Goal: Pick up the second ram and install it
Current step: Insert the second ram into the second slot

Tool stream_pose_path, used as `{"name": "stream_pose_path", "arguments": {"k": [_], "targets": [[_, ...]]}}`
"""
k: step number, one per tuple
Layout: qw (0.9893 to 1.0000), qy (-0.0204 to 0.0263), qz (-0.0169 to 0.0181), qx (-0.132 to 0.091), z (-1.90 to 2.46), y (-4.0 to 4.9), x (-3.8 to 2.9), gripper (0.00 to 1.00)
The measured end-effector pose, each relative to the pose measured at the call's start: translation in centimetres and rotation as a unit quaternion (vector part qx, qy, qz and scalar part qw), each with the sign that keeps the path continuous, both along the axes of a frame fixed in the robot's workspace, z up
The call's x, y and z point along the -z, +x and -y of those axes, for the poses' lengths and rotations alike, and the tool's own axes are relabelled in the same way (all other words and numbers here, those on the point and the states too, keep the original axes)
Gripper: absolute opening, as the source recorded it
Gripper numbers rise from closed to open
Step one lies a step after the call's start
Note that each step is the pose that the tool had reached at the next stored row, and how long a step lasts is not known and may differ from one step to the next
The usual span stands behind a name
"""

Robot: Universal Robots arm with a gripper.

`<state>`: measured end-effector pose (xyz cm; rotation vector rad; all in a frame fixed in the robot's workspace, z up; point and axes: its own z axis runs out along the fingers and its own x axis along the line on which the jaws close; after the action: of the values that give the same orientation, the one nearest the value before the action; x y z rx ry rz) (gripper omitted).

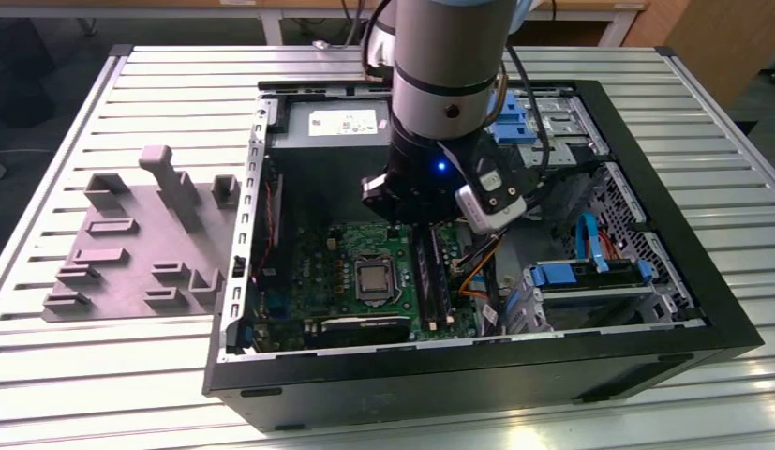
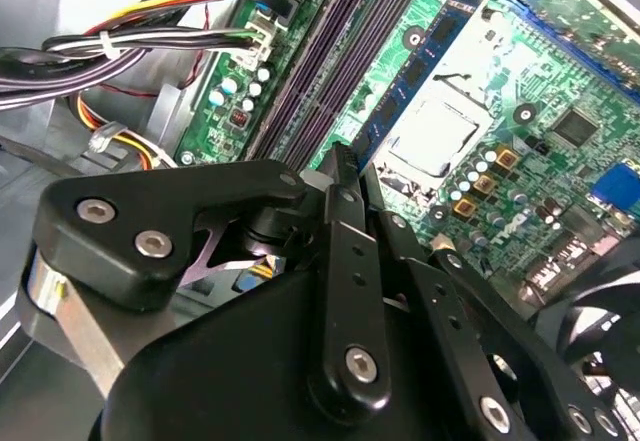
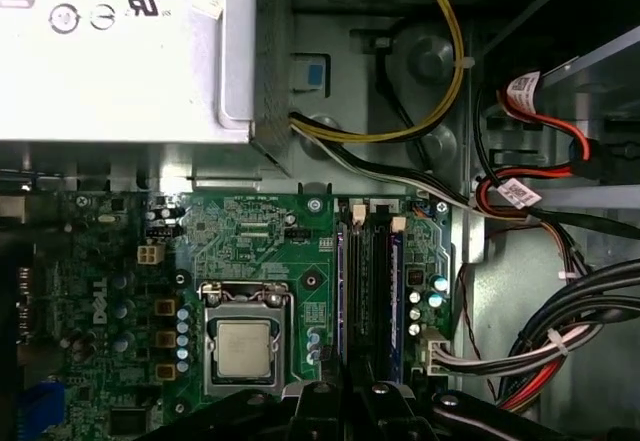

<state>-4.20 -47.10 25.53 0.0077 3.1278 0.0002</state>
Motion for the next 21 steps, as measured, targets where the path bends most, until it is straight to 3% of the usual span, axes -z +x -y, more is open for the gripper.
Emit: {"name": "stream_pose_path", "arguments": {"k": [9, 17, 21], "targets": [[1.0000, 0.0000, 0.0000, 0.000, 0.01, 0.05, 1.65, 0.14], [1.0000, 0.0002, -0.0002, 0.000, 0.00, 0.05, 1.87, 0.14], [1.0000, 0.0001, -0.0002, 0.002, 0.03, 0.08, 2.54, 0.14]]}}
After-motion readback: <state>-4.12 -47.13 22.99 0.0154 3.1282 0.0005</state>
